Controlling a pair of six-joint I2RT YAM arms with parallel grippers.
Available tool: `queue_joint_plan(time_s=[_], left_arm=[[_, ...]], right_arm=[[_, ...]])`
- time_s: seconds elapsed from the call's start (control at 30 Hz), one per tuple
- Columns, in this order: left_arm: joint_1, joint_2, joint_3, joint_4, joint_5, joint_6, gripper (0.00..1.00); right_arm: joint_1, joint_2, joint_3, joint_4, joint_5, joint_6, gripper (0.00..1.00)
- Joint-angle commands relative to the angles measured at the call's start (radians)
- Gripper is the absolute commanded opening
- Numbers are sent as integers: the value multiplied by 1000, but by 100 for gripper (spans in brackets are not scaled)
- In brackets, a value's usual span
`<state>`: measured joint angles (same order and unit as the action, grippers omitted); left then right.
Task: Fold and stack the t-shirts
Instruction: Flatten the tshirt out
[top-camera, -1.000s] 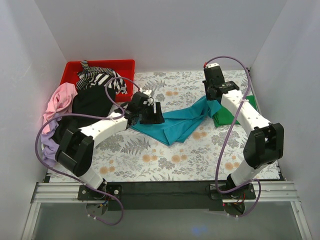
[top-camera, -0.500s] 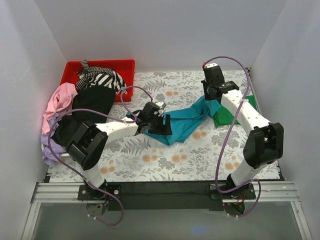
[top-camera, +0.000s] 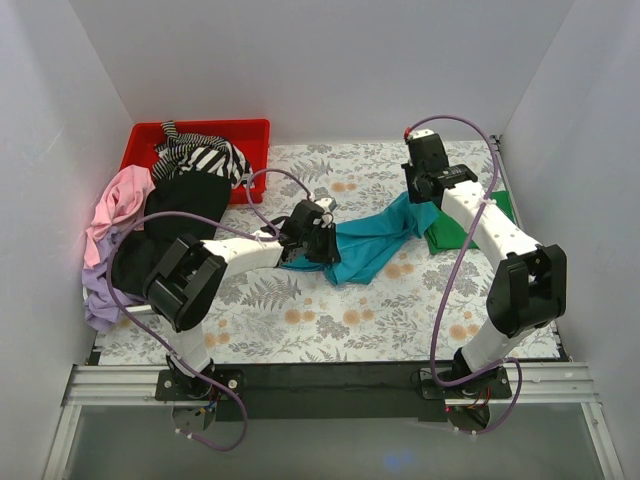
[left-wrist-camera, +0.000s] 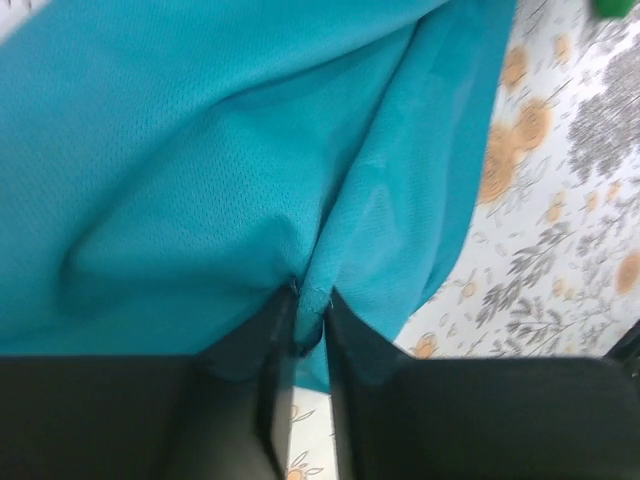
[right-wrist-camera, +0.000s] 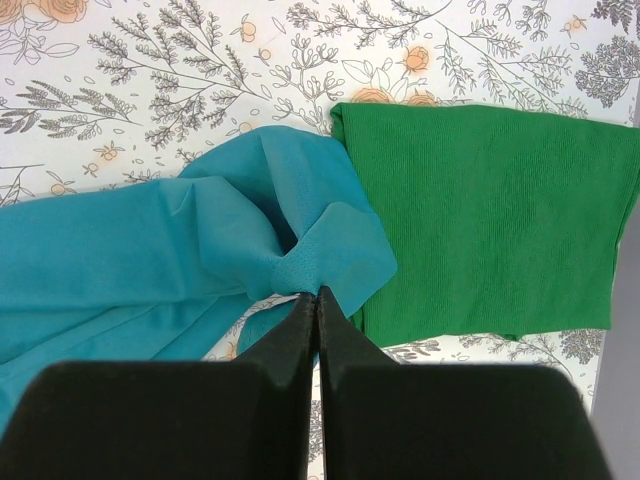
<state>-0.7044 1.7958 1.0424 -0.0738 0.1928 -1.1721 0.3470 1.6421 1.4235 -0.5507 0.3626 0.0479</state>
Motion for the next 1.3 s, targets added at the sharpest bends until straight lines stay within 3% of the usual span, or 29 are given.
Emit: queue_joint_plan(time_s=[0.0,0.07,0.13,0.33,0.57,0.6,0.67,0.8,0.9,1.0,1.07,1.13,1.27], left_arm=[[0,-52,71,45,19,14,11],[0,-67,96,25,20,18,10],[2,-78,103,3,0,20,23],[0,-90,77,-17,-26,25,33],[0,-67,84,-26,-16,17,30],[2,-69,90,-30,-16,17,23],[0,-73,93,-46,-36,19,17],[0,-108,105,-101,-87,22,18],[-1,-128,90,-103,-99,37,8],[0,-142,103,-141,-121,29,17],[0,-167,107,-147,-119,35,13],[0,-185,108,-152,-113,40,0],[0,-202,133,-178,-113,68,0]], right_arm=[[-6,-47,-6,29,-8,-3,1],[-8,-51,-11,29,-14,-5,1],[-8,-51,-17,29,-16,-6,1],[-9,-48,-21,35,-30,-6,1],[-11,-39,-23,35,-40,-5,1],[-11,-41,-24,37,-42,-5,1],[-11,-42,-28,37,-40,-3,1],[-11,-44,-35,38,-40,-6,1],[-13,-45,-40,40,-42,-6,1],[-13,-48,-44,38,-42,-6,1],[-13,-53,-49,40,-37,-5,1],[-13,-60,-51,40,-36,-5,1],[-14,-74,-55,40,-25,-10,1]])
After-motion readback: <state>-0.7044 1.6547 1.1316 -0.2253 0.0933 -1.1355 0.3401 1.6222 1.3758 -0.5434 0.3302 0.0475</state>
